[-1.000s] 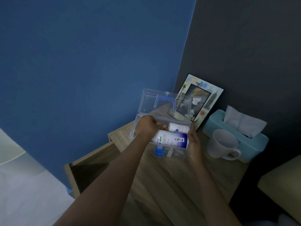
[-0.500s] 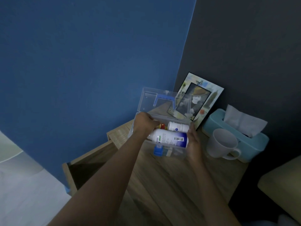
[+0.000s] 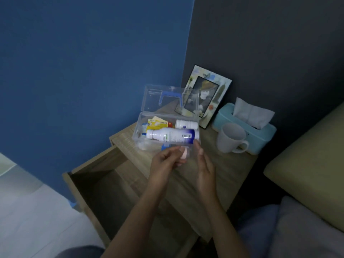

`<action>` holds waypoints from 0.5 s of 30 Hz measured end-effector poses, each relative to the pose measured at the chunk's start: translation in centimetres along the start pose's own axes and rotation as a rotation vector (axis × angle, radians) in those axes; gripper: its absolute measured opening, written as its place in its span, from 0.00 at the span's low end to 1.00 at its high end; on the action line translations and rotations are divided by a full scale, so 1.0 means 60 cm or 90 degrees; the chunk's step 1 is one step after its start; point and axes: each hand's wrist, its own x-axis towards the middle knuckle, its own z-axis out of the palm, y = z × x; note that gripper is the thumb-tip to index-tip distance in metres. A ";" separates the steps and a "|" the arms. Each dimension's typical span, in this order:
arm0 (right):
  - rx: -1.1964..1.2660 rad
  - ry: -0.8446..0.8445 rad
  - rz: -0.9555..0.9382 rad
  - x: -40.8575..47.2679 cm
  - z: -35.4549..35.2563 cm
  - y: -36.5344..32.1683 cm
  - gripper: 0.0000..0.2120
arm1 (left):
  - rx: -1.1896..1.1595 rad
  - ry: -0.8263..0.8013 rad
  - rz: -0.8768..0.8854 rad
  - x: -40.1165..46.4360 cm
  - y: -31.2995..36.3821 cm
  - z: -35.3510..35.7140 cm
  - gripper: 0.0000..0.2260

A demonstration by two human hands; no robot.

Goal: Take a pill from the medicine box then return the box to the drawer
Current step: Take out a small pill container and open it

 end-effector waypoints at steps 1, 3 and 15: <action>-0.010 -0.008 0.010 -0.017 -0.005 0.005 0.17 | -0.002 -0.003 -0.009 -0.013 -0.014 -0.001 0.10; -0.031 -0.008 0.023 -0.049 -0.015 0.016 0.15 | -0.012 -0.006 -0.022 -0.037 -0.036 0.000 0.10; -0.095 0.039 0.082 -0.123 -0.042 0.050 0.14 | 0.078 -0.038 0.000 -0.097 -0.080 0.002 0.08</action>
